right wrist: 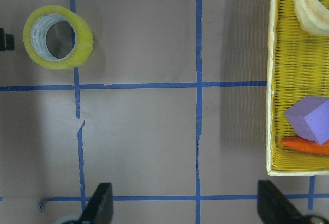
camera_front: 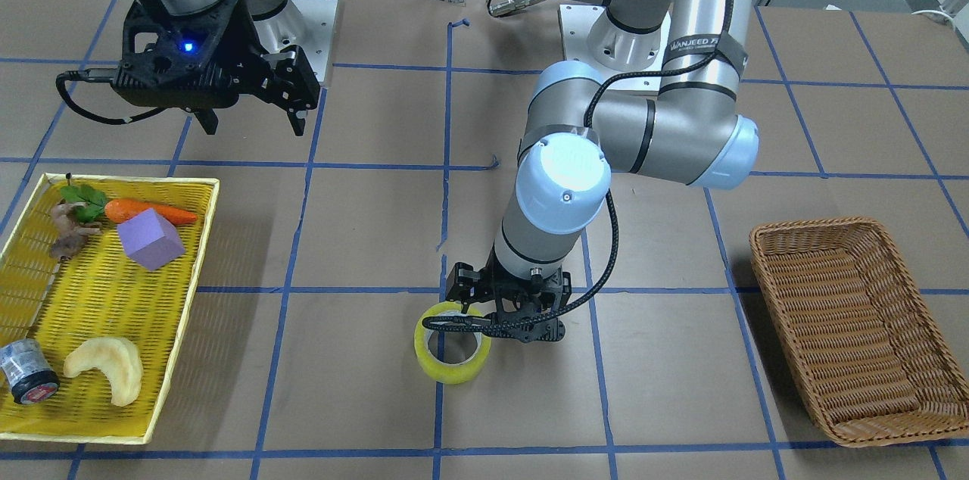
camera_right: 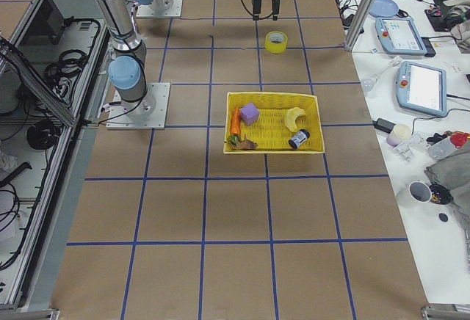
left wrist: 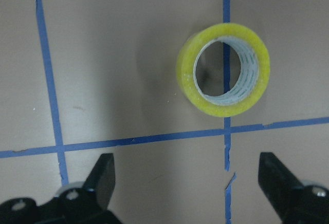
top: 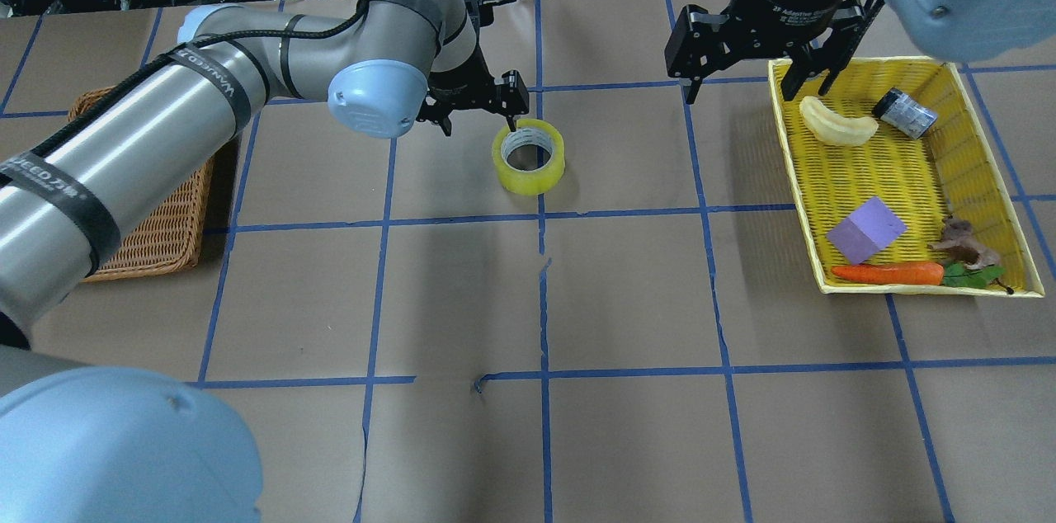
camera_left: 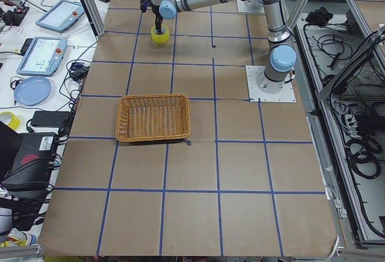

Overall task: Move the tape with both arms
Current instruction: 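Reach the left gripper over the tape roll on the table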

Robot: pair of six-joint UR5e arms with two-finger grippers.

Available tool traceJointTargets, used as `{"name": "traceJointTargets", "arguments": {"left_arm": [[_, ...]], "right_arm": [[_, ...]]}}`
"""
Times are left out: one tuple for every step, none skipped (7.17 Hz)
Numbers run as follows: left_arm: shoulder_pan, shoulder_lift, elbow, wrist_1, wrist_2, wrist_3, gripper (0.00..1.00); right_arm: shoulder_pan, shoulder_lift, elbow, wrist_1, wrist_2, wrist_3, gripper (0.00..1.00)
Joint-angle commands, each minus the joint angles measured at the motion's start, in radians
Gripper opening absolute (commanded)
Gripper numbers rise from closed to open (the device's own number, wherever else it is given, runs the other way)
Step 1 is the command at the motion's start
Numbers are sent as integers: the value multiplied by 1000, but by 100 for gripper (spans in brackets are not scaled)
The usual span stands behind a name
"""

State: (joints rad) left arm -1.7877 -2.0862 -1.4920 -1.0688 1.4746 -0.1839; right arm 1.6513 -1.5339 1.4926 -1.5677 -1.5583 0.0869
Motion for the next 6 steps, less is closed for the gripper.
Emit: {"name": "traceJointTargets", "arguments": {"left_arm": [[-1, -82, 1, 62, 1, -3, 100], [-1, -112, 1, 96, 1, -3, 100], [-1, -136, 4, 130, 0, -2, 100], [-1, -146, 15, 136, 0, 9, 100], [-1, -153, 16, 138, 0, 45, 50], [-1, -156, 16, 136, 1, 81, 0]], "right_arm": [[-2, 0, 0, 0, 0, -1, 100], [-1, 0, 0, -2, 0, -1, 100], [1, 0, 0, -2, 1, -1, 100], [1, 0, -2, -2, 6, -1, 100], [1, 0, -2, -2, 4, -1, 100], [1, 0, -2, -2, 3, -1, 100]]}}
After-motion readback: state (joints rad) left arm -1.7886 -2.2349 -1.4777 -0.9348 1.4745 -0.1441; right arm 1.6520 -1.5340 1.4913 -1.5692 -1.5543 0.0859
